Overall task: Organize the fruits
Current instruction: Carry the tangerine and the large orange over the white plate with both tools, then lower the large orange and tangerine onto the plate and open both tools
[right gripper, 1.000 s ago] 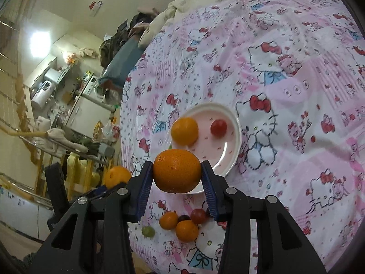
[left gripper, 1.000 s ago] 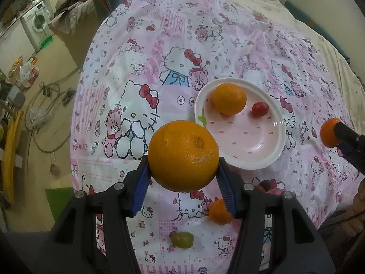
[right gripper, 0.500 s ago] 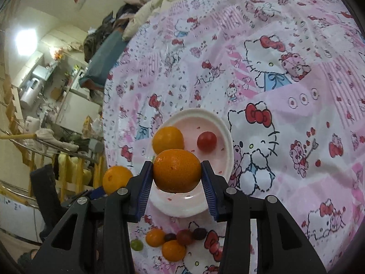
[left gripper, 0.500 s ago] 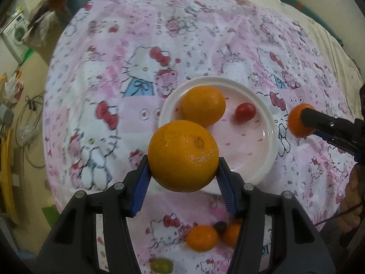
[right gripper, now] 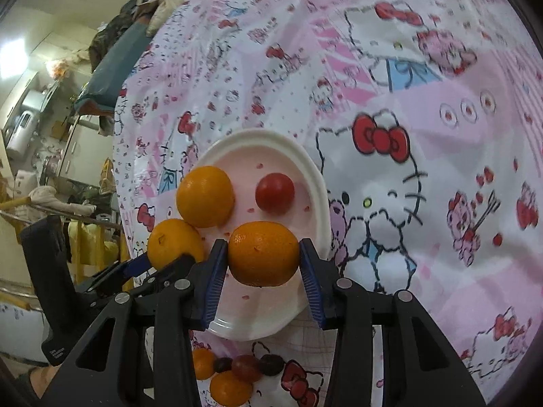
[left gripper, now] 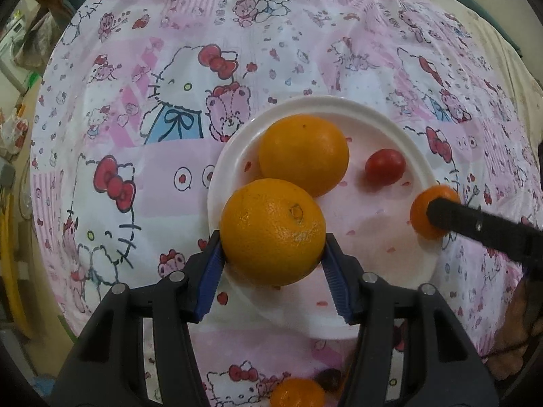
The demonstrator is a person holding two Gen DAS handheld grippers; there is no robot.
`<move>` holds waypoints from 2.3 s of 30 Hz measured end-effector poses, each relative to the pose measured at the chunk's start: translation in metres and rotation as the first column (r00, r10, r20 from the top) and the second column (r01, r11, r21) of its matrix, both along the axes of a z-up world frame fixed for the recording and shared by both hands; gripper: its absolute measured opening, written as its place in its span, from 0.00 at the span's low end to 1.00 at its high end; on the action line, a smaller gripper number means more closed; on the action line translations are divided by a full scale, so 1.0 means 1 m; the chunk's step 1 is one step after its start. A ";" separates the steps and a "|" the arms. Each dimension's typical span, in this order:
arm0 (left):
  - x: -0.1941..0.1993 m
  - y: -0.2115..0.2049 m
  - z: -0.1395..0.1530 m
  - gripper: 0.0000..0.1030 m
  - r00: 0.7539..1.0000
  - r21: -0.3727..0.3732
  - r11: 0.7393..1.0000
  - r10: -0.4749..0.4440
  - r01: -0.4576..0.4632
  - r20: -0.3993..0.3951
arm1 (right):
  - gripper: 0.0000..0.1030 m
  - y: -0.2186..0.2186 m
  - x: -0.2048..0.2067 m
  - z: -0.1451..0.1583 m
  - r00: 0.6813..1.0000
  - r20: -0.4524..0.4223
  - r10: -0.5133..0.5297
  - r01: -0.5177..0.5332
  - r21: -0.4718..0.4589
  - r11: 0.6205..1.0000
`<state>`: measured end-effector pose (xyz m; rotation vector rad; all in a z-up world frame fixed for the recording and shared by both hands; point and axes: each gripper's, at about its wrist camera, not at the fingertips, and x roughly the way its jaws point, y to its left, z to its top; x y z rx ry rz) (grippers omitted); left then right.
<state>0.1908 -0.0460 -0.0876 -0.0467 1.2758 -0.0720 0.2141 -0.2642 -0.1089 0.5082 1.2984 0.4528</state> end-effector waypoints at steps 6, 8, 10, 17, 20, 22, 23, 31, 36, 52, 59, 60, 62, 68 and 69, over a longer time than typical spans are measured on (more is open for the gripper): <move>0.007 0.000 -0.003 0.51 1.000 -0.008 1.000 0.022 -0.022 -0.007 | 0.43 0.000 0.002 -0.003 1.000 -0.010 -0.005 0.005 -0.020 1.000; 0.008 0.001 -0.004 0.51 0.999 -0.015 0.999 0.034 -0.035 -0.012 | 0.43 -0.001 0.002 -0.003 1.000 -0.011 -0.009 0.009 -0.017 1.000; 0.008 -0.001 -0.004 0.51 0.999 -0.013 0.999 0.032 -0.032 -0.015 | 0.44 0.000 0.002 -0.002 1.000 -0.009 -0.009 0.008 -0.025 1.000; 0.008 -0.001 -0.005 0.52 0.999 -0.020 0.999 0.030 -0.030 -0.016 | 0.44 0.000 0.002 -0.002 1.000 -0.014 -0.013 0.012 -0.021 1.000; 0.008 0.000 -0.005 0.53 1.000 -0.019 1.000 0.022 -0.023 -0.017 | 0.45 -0.001 0.002 -0.002 1.000 -0.013 -0.011 0.011 -0.023 1.000; 0.007 0.000 -0.005 0.54 1.000 -0.021 1.000 0.021 -0.022 -0.018 | 0.45 0.000 0.002 -0.002 1.000 -0.014 -0.012 0.011 -0.023 1.000; 0.007 0.000 -0.005 0.53 1.000 -0.022 1.000 0.021 -0.021 -0.020 | 0.45 0.000 0.002 -0.002 1.000 -0.014 -0.011 0.011 -0.022 1.000; 0.003 -0.006 -0.004 0.67 1.000 -0.011 1.000 -0.012 0.012 -0.012 | 0.46 0.000 0.002 -0.002 1.000 -0.013 -0.012 0.012 -0.024 1.000; 0.003 -0.007 -0.001 0.73 1.000 0.012 1.000 -0.017 0.017 0.003 | 0.46 0.000 0.003 -0.002 1.000 -0.017 -0.018 0.018 -0.017 1.000; -0.008 -0.003 0.018 0.82 0.998 -0.004 1.000 -0.019 0.020 0.065 | 0.68 -0.009 0.003 0.018 0.997 0.045 -0.056 0.056 -0.010 0.998; -0.014 0.004 0.034 0.82 0.995 -0.033 0.999 0.013 -0.009 0.098 | 0.68 -0.016 -0.004 0.034 0.994 0.078 -0.081 0.081 0.004 0.997; -0.017 0.006 0.038 0.82 0.994 -0.045 0.999 0.018 -0.013 0.108 | 0.68 -0.017 -0.007 0.037 0.993 0.087 -0.085 0.085 0.005 0.996; -0.021 0.006 0.044 0.82 0.991 -0.048 0.999 0.019 -0.013 0.133 | 0.68 -0.021 -0.013 0.043 0.991 0.097 -0.093 0.092 0.013 0.996; -0.038 0.010 0.064 0.82 0.980 -0.028 1.000 0.009 -0.004 0.198 | 0.71 -0.025 -0.035 0.066 0.985 0.159 -0.073 0.075 -0.004 0.997; -0.040 0.012 0.067 0.82 0.979 -0.029 1.000 0.010 -0.004 0.201 | 0.71 -0.025 -0.038 0.069 0.984 0.165 -0.070 0.071 -0.002 0.997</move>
